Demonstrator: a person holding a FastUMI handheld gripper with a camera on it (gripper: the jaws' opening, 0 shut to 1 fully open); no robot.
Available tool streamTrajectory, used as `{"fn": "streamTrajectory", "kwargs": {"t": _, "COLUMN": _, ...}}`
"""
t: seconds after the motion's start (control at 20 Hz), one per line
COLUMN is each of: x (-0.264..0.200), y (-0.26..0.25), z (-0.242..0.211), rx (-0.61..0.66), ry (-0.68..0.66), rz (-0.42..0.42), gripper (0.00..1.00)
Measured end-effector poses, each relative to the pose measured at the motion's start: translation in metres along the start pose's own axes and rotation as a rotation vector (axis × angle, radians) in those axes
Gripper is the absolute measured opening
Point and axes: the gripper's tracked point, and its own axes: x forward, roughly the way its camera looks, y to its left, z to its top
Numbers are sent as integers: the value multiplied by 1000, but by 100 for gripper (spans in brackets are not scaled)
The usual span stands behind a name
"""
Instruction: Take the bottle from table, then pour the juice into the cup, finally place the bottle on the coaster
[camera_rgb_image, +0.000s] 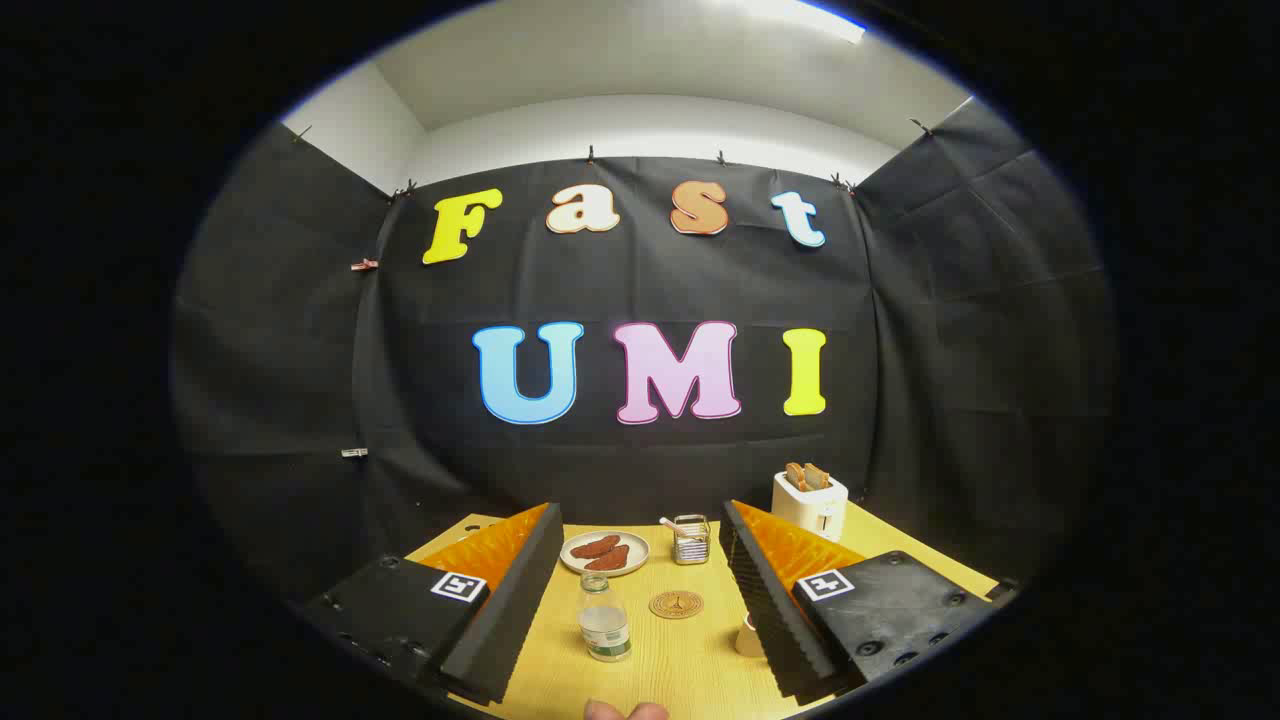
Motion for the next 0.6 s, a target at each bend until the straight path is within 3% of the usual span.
{"fn": "streamTrajectory", "kwargs": {"t": 0.6, "x": -22, "y": 27, "z": -6, "rx": 32, "ry": 22, "rz": 136, "gripper": 97}}
